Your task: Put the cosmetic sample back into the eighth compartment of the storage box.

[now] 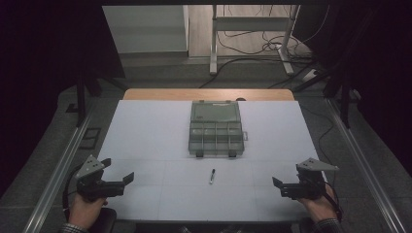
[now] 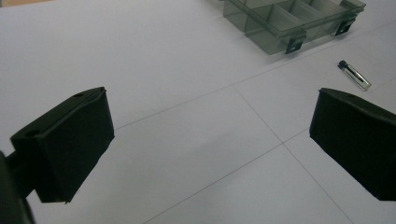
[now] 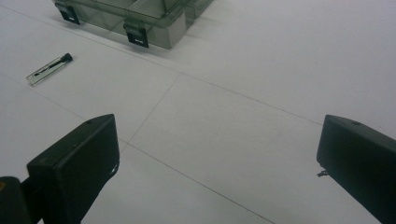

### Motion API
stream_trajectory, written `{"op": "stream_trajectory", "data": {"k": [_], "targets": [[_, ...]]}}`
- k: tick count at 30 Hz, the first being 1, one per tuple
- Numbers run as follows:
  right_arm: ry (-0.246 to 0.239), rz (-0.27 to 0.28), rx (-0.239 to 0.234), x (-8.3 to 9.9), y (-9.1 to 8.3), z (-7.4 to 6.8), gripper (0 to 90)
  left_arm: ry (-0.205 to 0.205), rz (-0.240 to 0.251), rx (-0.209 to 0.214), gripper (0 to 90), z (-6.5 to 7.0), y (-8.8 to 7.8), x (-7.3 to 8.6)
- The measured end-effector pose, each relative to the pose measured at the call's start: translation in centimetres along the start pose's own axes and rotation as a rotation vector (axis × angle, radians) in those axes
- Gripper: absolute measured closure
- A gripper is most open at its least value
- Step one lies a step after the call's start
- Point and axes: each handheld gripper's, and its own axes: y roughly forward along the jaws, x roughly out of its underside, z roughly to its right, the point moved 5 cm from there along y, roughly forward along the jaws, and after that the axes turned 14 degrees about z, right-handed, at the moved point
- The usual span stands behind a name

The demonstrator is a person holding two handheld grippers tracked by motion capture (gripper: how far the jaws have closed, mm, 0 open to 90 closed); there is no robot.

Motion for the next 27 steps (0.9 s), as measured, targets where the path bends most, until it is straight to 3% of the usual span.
{"op": "stream_trajectory", "data": {"k": [15, 27], "targets": [[0.017, -0.034, -0.029, 0.17, 0.32, -0.02, 0.0, 0.011, -0.010, 0.013, 0.5, 0.12, 0.15, 0.02], [-0.007, -0.052, -0.048, 0.16, 0.54, -0.34, 0.0, 0.013, -0.018, 0.013, 0.6, 0.15, 0.22, 0.04]]}}
